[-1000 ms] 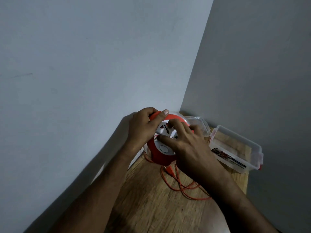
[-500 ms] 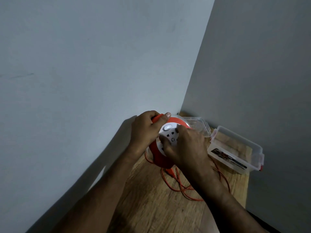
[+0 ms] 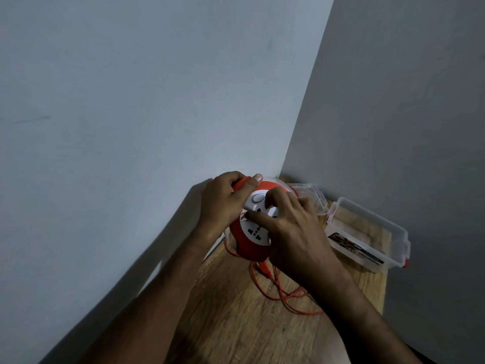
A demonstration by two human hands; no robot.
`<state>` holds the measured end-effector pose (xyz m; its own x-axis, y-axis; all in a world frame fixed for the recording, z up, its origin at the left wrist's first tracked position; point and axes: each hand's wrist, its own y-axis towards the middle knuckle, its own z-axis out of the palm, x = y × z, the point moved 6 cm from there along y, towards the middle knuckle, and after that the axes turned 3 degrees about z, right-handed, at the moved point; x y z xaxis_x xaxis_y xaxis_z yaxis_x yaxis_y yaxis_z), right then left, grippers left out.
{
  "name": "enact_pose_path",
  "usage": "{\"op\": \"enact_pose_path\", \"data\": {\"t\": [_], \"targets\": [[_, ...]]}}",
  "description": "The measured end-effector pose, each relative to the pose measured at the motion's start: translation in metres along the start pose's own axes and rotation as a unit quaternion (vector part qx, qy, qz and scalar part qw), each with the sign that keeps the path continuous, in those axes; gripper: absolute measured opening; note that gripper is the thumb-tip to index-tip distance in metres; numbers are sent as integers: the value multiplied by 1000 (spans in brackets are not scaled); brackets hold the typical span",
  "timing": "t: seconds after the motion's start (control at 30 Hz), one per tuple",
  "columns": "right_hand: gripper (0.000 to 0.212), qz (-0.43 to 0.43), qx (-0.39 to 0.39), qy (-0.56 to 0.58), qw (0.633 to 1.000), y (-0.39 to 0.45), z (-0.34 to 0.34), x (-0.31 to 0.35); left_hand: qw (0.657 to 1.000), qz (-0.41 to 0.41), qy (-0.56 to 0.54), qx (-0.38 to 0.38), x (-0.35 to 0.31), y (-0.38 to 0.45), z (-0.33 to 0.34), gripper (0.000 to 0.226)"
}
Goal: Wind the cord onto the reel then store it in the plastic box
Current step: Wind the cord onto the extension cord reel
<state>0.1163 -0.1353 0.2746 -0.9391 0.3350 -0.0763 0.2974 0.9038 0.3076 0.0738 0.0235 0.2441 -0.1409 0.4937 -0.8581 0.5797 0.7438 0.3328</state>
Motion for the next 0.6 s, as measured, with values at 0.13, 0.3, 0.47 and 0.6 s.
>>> {"op": "enact_pose_path", "data": {"t": [0.13, 0.3, 0.47, 0.6], "targets": [[57, 8, -90, 32, 995, 1, -9, -3, 1000, 1, 1, -2, 0, -2, -1, 42], [55, 171, -75, 140, 972, 6, -6, -9, 1000, -16, -25, -1, -1, -4, -1, 41], [48, 189, -65, 103, 974, 5, -8, -2, 1000, -9, 3, -4, -5, -6, -2, 37], [44, 39, -89, 66, 993, -1, -21, 1, 1000, -12, -10, -3, -5, -1, -10, 40]]}}
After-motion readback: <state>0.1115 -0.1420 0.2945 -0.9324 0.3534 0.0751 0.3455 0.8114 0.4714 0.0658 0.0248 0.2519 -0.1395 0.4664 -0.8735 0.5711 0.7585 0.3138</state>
